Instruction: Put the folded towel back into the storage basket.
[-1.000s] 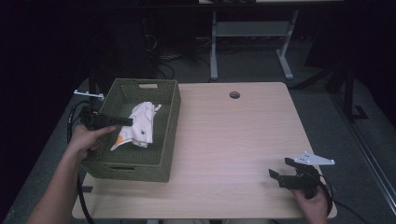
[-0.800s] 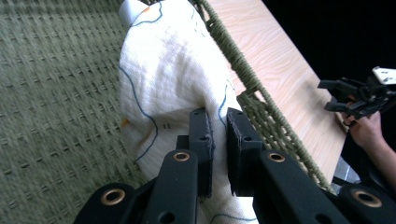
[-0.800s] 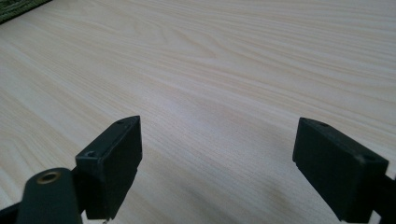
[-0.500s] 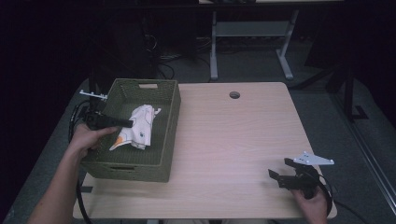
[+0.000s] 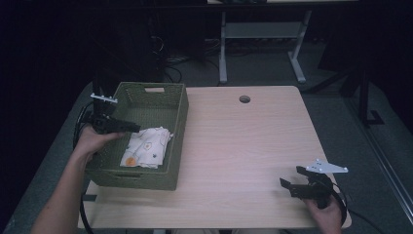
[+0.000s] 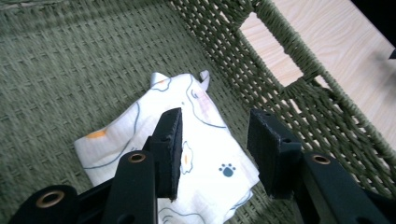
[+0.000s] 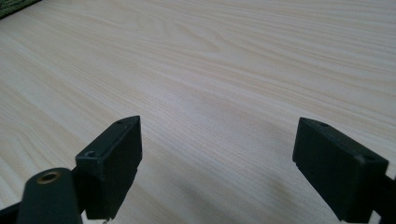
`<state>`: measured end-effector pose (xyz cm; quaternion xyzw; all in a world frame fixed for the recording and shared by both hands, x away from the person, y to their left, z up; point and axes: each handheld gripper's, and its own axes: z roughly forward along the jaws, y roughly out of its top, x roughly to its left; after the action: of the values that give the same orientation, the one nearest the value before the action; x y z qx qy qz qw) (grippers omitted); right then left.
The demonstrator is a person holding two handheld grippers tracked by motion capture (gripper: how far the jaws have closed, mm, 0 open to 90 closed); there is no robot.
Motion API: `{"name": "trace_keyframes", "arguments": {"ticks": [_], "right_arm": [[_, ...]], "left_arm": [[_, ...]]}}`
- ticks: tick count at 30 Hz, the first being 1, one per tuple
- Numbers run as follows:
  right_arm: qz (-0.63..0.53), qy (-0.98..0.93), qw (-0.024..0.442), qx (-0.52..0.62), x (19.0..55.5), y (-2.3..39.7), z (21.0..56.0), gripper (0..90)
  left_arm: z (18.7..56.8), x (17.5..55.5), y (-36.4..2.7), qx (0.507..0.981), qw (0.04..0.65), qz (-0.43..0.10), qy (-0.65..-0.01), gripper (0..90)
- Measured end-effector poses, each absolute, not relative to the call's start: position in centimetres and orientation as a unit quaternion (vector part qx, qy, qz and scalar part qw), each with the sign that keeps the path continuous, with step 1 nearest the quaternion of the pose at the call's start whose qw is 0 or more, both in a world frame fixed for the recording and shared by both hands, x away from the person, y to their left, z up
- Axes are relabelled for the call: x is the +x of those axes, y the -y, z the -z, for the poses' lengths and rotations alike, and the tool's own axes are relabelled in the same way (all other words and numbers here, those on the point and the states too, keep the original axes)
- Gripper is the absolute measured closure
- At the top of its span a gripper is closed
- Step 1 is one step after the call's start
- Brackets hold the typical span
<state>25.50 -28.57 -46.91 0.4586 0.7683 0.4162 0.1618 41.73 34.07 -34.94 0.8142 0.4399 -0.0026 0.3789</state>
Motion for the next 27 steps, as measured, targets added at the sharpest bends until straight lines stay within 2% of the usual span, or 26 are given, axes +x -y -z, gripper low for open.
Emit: {"name": "trace_keyframes", "arguments": {"ticks": [8,27], "right_arm": [[-0.409,-0.775,0.162,0.454,25.6,28.1,47.0,15.4],[-0.411,-0.779,0.155,0.447,26.0,28.1,47.0,15.4]], "left_arm": [[34.8,41.0,-33.9,0.808,0.392,0.007,-0.441,55.9],[33.8,39.1,-32.0,0.804,0.403,-0.002,-0.437,48.0]]}}
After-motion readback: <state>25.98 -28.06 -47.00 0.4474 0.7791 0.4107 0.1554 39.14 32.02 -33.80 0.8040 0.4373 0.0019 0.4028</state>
